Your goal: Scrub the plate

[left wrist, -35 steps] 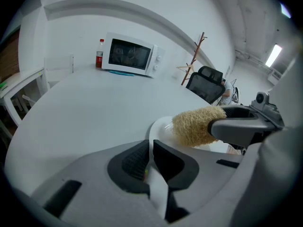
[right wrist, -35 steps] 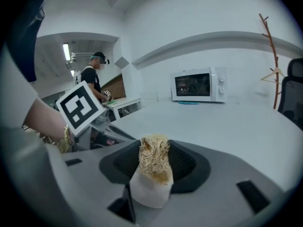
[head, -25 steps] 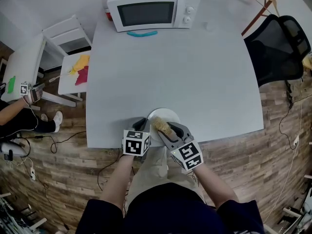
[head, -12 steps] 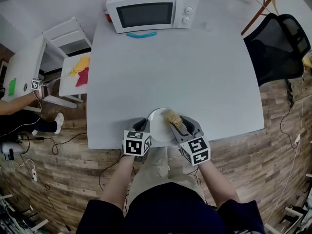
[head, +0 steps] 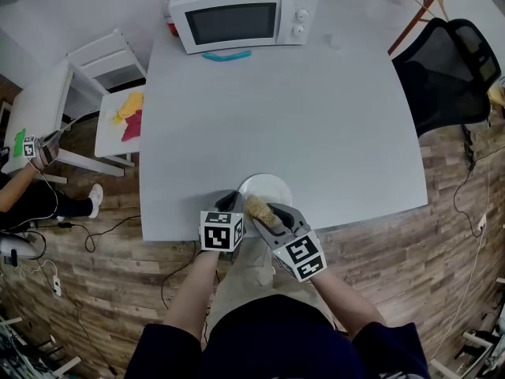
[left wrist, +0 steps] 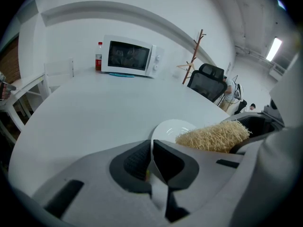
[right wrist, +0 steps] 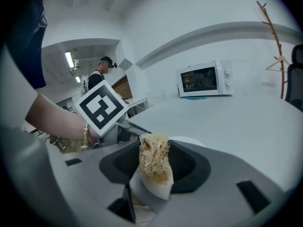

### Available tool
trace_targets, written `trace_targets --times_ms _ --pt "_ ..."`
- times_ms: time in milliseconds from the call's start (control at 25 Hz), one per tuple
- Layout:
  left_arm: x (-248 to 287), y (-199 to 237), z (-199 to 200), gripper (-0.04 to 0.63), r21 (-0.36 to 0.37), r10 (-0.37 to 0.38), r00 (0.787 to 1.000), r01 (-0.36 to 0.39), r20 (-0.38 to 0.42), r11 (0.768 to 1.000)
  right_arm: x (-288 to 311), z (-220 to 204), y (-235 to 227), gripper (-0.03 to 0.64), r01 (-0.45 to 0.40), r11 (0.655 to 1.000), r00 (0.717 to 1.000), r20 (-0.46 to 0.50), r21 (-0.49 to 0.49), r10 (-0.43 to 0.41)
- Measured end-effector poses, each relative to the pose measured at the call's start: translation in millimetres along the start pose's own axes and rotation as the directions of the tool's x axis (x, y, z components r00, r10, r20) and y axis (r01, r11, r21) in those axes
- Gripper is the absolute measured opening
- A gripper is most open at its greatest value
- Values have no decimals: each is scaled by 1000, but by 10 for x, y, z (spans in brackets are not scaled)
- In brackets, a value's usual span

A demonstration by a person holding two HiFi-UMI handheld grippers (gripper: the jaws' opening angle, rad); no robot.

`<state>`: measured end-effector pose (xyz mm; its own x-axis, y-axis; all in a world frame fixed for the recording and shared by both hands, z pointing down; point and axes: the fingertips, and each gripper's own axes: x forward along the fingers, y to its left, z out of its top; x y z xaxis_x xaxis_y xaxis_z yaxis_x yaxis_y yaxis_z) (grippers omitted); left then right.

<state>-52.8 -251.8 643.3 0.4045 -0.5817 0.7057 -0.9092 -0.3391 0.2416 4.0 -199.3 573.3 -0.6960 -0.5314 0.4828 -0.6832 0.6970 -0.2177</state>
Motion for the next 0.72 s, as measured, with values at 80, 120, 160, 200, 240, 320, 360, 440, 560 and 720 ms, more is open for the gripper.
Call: trace_targets --times_ms 80,120,160,200,240,320,360,440,560,720 --pt "2 7 6 20 0 -1 1000 1 1 1000 3 -13 27 179 -5 1000 1000 0 2 5" --pt "4 7 9 20 2 -1 1000 1 2 1000 0 -14 15 179 -4 1000 1000 -1 1 4" --pt "7 6 12 20 6 -1 1000 1 2 1000 -5 -12 -10 179 -3 1000 1000 -1 0 3" --pt "9 5 12 20 11 -2 1000 2 2 1000 -13 -9 -44 179 1 1000 1000 0 0 -1" --pt "9 3 9 20 15 -4 1000 4 1 1000 -24 -9 -89 179 8 1000 1000 0 -1 -8" --pt "9 -4 -1 20 12 -14 1000 14 -1 1000 -58 -20 -214 179 35 999 999 -2 -7 -35" --pt "9 -7 -4 20 7 -21 1000 21 -3 1000 -80 -21 -287 179 54 998 999 -4 -12 -54" --pt "7 -6 -8 21 2 -29 1000 29 -4 1000 -131 -2 -433 179 94 995 996 -3 -16 -94" --pt "3 -9 -16 20 6 -29 1000 29 -7 1000 -217 18 -635 179 150 989 989 -1 -7 -150" --pt "10 1 -16 20 9 -30 1000 30 -2 1000 -235 20 -701 179 170 985 985 3 2 -170"
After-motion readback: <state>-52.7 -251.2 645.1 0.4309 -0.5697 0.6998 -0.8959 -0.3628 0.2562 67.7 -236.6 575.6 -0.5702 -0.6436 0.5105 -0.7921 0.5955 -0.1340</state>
